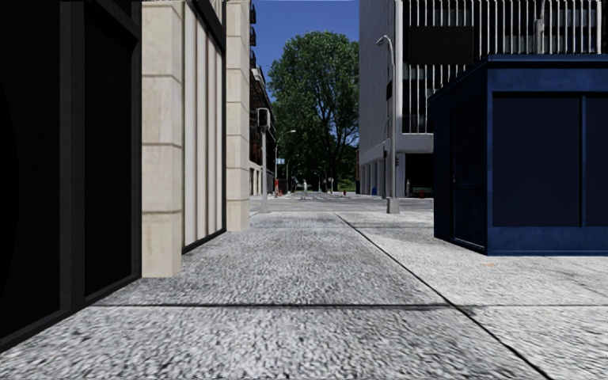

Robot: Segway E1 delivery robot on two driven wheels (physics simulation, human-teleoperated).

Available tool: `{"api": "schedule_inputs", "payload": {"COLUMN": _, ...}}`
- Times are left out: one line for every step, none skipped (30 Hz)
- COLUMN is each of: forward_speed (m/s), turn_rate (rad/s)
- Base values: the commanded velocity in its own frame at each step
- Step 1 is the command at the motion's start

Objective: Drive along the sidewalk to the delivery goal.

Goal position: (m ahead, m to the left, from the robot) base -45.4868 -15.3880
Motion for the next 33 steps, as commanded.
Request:
{"api": "schedule_inputs", "payload": {"forward_speed": 2.00, "turn_rate": 0.00}}
{"api": "schedule_inputs", "payload": {"forward_speed": 2.00, "turn_rate": 0.00}}
{"api": "schedule_inputs", "payload": {"forward_speed": 2.00, "turn_rate": 0.00}}
{"api": "schedule_inputs", "payload": {"forward_speed": 2.00, "turn_rate": 0.00}}
{"api": "schedule_inputs", "payload": {"forward_speed": 2.00, "turn_rate": 0.00}}
{"api": "schedule_inputs", "payload": {"forward_speed": 2.00, "turn_rate": 0.00}}
{"api": "schedule_inputs", "payload": {"forward_speed": 2.00, "turn_rate": 0.00}}
{"api": "schedule_inputs", "payload": {"forward_speed": 2.00, "turn_rate": 0.00}}
{"api": "schedule_inputs", "payload": {"forward_speed": 2.00, "turn_rate": 0.00}}
{"api": "schedule_inputs", "payload": {"forward_speed": 2.00, "turn_rate": 0.00}}
{"api": "schedule_inputs", "payload": {"forward_speed": 2.00, "turn_rate": 0.00}}
{"api": "schedule_inputs", "payload": {"forward_speed": 2.00, "turn_rate": 0.00}}
{"api": "schedule_inputs", "payload": {"forward_speed": 2.00, "turn_rate": 0.00}}
{"api": "schedule_inputs", "payload": {"forward_speed": 2.00, "turn_rate": 0.00}}
{"api": "schedule_inputs", "payload": {"forward_speed": 2.00, "turn_rate": 0.00}}
{"api": "schedule_inputs", "payload": {"forward_speed": 2.00, "turn_rate": 0.00}}
{"api": "schedule_inputs", "payload": {"forward_speed": 2.00, "turn_rate": 0.00}}
{"api": "schedule_inputs", "payload": {"forward_speed": 2.00, "turn_rate": 0.00}}
{"api": "schedule_inputs", "payload": {"forward_speed": 2.00, "turn_rate": 0.00}}
{"api": "schedule_inputs", "payload": {"forward_speed": 2.00, "turn_rate": 0.00}}
{"api": "schedule_inputs", "payload": {"forward_speed": 2.00, "turn_rate": 0.00}}
{"api": "schedule_inputs", "payload": {"forward_speed": 2.00, "turn_rate": 0.00}}
{"api": "schedule_inputs", "payload": {"forward_speed": 2.00, "turn_rate": 0.00}}
{"api": "schedule_inputs", "payload": {"forward_speed": 2.00, "turn_rate": 0.00}}
{"api": "schedule_inputs", "payload": {"forward_speed": 2.00, "turn_rate": 0.00}}
{"api": "schedule_inputs", "payload": {"forward_speed": 2.00, "turn_rate": 0.00}}
{"api": "schedule_inputs", "payload": {"forward_speed": 2.00, "turn_rate": 0.00}}
{"api": "schedule_inputs", "payload": {"forward_speed": 2.00, "turn_rate": 0.00}}
{"api": "schedule_inputs", "payload": {"forward_speed": 2.00, "turn_rate": 0.00}}
{"api": "schedule_inputs", "payload": {"forward_speed": 2.00, "turn_rate": 0.00}}
{"api": "schedule_inputs", "payload": {"forward_speed": 2.00, "turn_rate": 0.00}}
{"api": "schedule_inputs", "payload": {"forward_speed": 2.00, "turn_rate": 0.00}}
{"api": "schedule_inputs", "payload": {"forward_speed": 2.00, "turn_rate": 0.00}}
